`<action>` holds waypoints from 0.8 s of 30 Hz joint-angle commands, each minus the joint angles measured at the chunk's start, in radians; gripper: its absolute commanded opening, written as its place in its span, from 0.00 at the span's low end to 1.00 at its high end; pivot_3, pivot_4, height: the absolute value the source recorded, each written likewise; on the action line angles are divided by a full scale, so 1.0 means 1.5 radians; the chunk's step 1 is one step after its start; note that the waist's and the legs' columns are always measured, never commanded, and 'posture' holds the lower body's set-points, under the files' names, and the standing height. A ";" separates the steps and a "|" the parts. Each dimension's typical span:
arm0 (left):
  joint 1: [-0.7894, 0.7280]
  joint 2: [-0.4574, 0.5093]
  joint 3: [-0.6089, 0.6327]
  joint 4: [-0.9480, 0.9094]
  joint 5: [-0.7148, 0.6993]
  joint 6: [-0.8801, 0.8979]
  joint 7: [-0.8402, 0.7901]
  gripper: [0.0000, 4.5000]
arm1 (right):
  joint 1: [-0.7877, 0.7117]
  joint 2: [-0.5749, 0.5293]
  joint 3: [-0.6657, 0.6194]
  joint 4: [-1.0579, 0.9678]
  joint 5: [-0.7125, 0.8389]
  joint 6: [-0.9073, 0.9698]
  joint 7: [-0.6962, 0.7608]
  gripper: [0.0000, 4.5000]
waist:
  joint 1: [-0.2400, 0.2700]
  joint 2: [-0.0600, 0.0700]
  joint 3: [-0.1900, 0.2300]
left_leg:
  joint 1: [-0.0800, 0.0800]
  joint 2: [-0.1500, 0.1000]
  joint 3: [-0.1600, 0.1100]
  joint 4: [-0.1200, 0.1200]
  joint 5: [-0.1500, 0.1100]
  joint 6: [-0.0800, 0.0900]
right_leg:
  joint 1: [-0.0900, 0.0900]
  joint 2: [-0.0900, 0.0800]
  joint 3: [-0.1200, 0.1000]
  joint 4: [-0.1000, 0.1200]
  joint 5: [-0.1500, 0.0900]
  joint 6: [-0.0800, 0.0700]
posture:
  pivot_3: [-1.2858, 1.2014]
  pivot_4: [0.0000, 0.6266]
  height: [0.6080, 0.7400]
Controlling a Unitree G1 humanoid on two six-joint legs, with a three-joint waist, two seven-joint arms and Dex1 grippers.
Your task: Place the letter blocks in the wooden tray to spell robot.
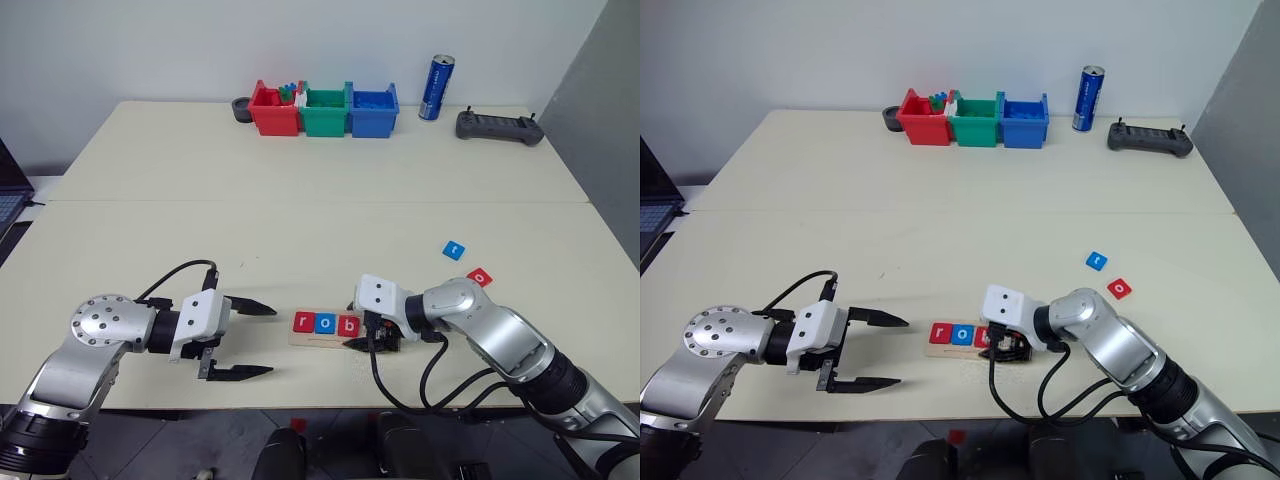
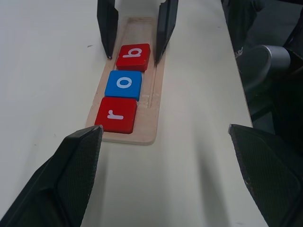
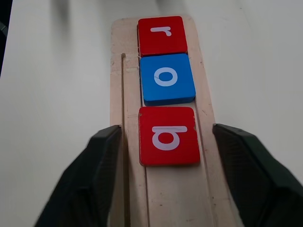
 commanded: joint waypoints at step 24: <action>-0.017 0.005 0.012 -0.011 -0.005 0.000 0.009 1.00 | 0.022 -0.082 -0.067 -0.140 0.074 0.049 0.038 0.13 | 0.000 0.000 0.000 | 0.000 0.000 0.000 0.000 0.000 0.000 | 0.000 0.000 0.000 0.000 0.000 0.000 | 0.52 0.24 1.00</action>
